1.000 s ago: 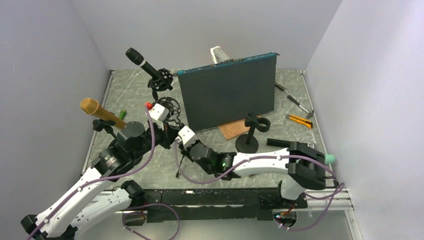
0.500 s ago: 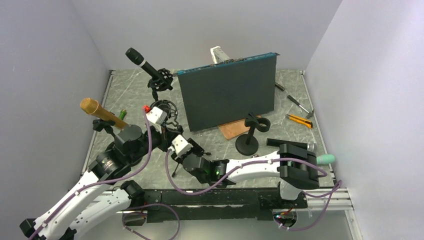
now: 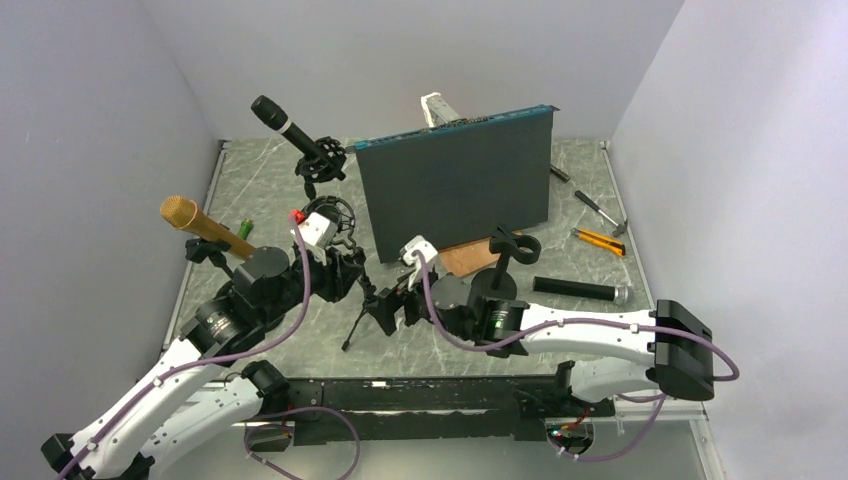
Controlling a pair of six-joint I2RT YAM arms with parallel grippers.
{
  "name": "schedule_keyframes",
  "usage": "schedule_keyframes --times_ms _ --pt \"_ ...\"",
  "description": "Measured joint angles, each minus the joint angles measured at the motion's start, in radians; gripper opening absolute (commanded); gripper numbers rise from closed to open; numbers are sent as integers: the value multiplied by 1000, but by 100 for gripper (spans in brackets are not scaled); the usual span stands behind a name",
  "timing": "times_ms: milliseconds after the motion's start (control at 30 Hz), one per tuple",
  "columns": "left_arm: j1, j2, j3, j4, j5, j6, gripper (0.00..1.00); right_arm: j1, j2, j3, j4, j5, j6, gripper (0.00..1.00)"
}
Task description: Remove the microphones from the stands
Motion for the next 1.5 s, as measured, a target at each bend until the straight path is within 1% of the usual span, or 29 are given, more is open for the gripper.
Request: schedule_keyframes --times_ms 33,100,233,300,333,400,433,467,500,533,633,767,1067,1167,1233,1300,1333,1367,1433,1500 --pt "0 -1 0 -3 -1 2 52 -26 -11 -18 0 -31 30 95" --pt "0 -7 6 -15 -2 3 55 -60 -19 -43 -1 -77 71 95" --pt "0 -27 36 -49 -1 2 56 -76 -19 -55 -19 -136 118 96" --pt "0 -38 55 -65 -1 2 56 -82 -19 -55 -19 -155 135 93" --pt "0 -43 65 -72 -1 2 55 -84 -19 -55 -19 -164 144 91" --pt "0 -53 89 -87 -1 2 55 -96 -17 -55 -19 -174 162 80" --pt "0 -60 103 -93 -1 2 55 -104 -12 -52 -19 -175 171 72" --pt "0 -66 115 -96 -1 2 54 -113 -3 -47 -22 -174 181 61" --pt "0 -71 126 -97 -1 2 54 -122 10 -39 -29 -167 193 52" --pt "0 -75 137 -97 -1 2 55 -129 25 -26 -41 -156 208 50" --pt "0 -87 147 -97 -1 2 55 -141 67 10 -63 -123 246 52" --pt "0 -101 145 -108 2 -2 55 -142 117 57 -67 -118 267 54" --pt "0 -120 144 -122 9 -21 57 -142 201 96 -58 -129 290 51" --pt "0 -120 144 -132 9 -21 58 -142 217 102 -55 -130 290 41" --pt "0 -122 144 -136 8 -22 58 -142 226 104 -51 -130 288 31" --pt "0 -131 144 -145 2 -21 58 -139 232 107 -44 -134 283 17" --pt "0 -138 144 -152 -3 -21 59 -136 232 108 -39 -133 278 2" --pt "0 -146 144 -158 -8 -21 60 -135 233 108 -39 -131 270 0" --pt "0 -164 144 -170 -16 -21 65 -134 237 108 -35 -123 248 0" --pt "0 -182 144 -180 -26 -20 71 -117 245 111 -25 -82 212 0"
